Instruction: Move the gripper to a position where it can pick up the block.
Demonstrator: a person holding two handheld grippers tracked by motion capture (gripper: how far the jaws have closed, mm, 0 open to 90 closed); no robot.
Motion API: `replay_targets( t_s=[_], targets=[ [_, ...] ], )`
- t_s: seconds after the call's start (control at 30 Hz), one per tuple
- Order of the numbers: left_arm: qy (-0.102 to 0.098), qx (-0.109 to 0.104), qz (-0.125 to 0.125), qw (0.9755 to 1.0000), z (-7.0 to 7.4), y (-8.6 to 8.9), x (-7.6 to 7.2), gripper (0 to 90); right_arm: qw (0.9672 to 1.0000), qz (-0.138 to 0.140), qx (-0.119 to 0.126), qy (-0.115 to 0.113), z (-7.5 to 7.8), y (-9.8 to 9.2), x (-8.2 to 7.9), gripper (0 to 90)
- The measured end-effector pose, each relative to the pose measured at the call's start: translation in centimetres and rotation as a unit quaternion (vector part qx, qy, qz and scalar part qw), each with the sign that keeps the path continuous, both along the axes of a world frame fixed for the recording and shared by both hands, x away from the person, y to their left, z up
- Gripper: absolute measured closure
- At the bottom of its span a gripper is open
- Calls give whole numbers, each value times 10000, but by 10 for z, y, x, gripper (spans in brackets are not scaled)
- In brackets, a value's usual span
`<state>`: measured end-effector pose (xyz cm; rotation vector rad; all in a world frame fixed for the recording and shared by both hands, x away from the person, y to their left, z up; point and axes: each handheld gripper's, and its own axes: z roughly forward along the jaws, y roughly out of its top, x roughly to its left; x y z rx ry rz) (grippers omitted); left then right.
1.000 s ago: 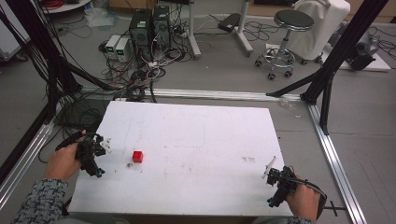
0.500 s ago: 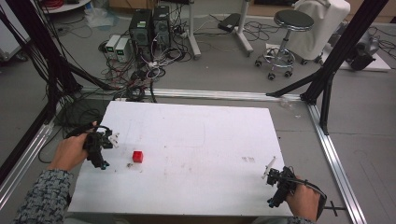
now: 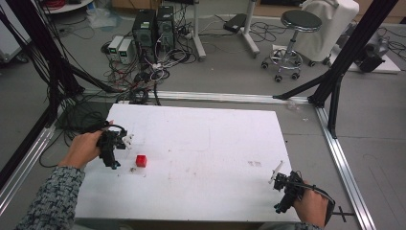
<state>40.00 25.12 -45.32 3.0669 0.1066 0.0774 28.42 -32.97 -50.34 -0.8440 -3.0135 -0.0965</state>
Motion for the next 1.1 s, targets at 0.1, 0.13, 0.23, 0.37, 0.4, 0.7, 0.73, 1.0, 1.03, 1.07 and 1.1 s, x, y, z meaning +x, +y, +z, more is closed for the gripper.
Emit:
replay_targets(
  t_s=[0.1, 0.13, 0.23, 0.37, 0.4, 0.7, 0.73, 1.0, 1.03, 1.07, 1.1],
  targets=[
    [68, 1, -62, 10000, -3, -5, 3, 219, 10000, -2, -9, 0, 0, 0, 0, 12],
    [84, 27, -80, 9999, -3, -6, 3, 219, 10000, -1, -4, 0, 0, -1, 0, 12],
    [124, 76, -106, 9998, -6, -10, 6, 220, 10000, -4, 0, -4, 0, -1, 0, 12],
    [131, 43, -117, 9998, -8, -13, 8, 220, 10000, 25, -3, -17, 0, 1, 0, 12],
    [134, 49, -148, 9998, -8, -14, 8, 220, 10000, 11, 1, 2, 0, 1, 0, 12],
    [188, -21, -386, 9991, -17, -28, 13, 219, 10000, 39, -14, 20, -1, 3, 1, 12],
    [198, -39, -331, 9992, -18, -29, 13, 219, 10000, 48, -35, 8, -1, 3, 1, 12],
    [216, -30, -424, 9989, -28, -40, 17, 221, 10000, 56, -24, 16, -1, 3, 1, 12],
    [219, -31, -441, 9988, -29, -41, 18, 221, 10000, 56, -25, 13, -1, 3, 1, 12],
    [220, -18, -489, 9986, -30, -42, 18, 220, 10000, 50, -24, 3, -1, 3, 1, 12],
    [231, -23, -515, 9984, -31, -44, 18, 221, 10000, 57, -20, 1, -1, 3, 1, 12]
  ],
)
